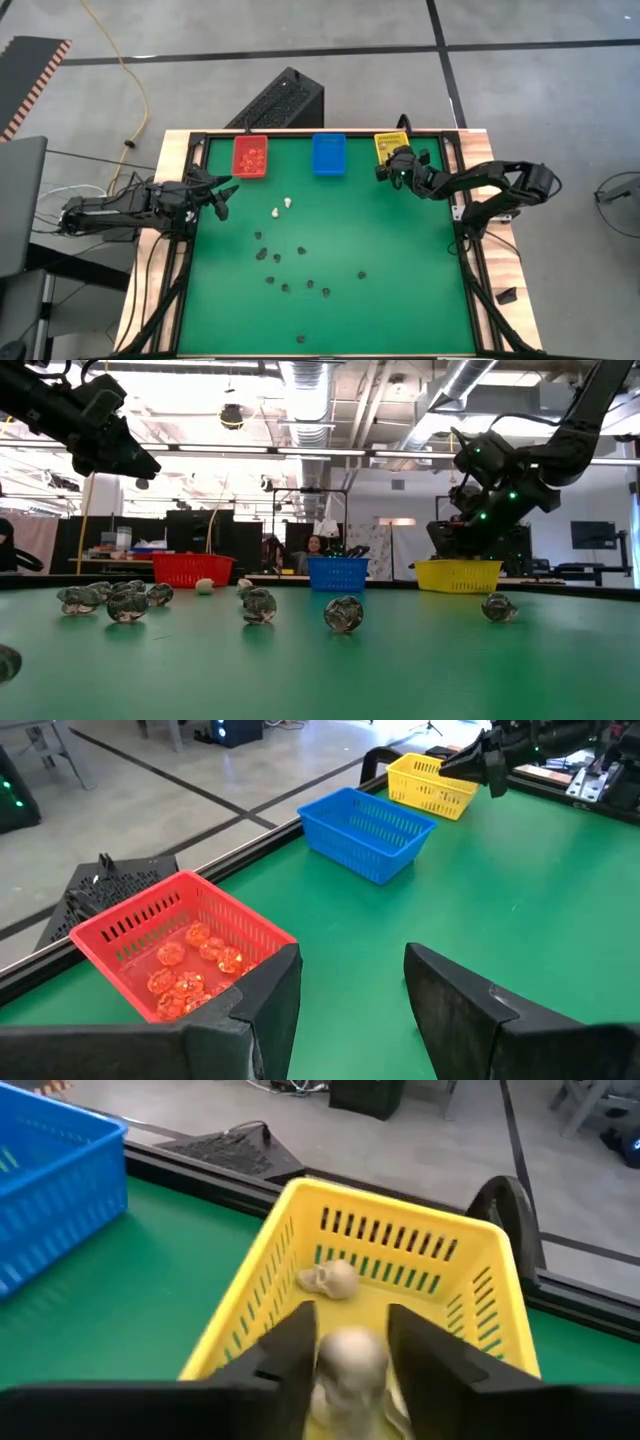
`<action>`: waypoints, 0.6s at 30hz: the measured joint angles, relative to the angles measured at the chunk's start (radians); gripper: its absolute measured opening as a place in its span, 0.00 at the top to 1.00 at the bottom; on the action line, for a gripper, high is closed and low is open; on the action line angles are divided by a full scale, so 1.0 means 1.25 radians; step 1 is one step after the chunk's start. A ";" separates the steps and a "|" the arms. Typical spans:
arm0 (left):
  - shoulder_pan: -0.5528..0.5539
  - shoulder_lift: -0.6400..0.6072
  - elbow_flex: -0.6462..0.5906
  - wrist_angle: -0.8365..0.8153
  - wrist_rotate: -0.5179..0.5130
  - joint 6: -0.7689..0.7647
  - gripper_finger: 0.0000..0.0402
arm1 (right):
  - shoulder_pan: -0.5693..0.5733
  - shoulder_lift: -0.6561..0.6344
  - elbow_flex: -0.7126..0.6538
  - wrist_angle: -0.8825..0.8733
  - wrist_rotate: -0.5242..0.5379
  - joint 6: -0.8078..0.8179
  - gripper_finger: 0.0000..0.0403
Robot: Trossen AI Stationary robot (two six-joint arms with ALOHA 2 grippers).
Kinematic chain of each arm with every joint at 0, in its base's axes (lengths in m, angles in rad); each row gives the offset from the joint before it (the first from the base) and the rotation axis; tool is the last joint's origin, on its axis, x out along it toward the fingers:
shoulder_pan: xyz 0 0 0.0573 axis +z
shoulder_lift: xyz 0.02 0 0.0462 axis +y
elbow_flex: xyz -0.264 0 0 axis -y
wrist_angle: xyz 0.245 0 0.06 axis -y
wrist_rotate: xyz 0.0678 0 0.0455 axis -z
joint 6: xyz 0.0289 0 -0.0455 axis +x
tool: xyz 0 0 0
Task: Sort Halloween decoration
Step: Put the white skull toy into the yellow bin
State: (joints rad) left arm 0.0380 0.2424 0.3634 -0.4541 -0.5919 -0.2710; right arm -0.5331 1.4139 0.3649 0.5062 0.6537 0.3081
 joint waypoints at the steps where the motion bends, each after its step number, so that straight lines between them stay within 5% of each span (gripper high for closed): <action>1: 0.000 0.000 0.000 0.000 0.000 0.000 0.58 | 0.000 0.000 0.001 0.000 0.000 -0.001 0.55; 7: 0.000 0.000 0.000 0.000 0.000 0.000 0.58 | 0.000 0.000 0.029 -0.003 -0.019 -0.002 0.37; 18: 0.000 0.000 0.000 0.000 0.000 0.003 0.58 | 0.094 -0.103 0.146 0.002 -0.222 -0.140 0.35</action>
State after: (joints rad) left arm 0.0383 0.2423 0.3630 -0.4541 -0.5921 -0.2672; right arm -0.4162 1.2853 0.5478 0.5092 0.3759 0.1326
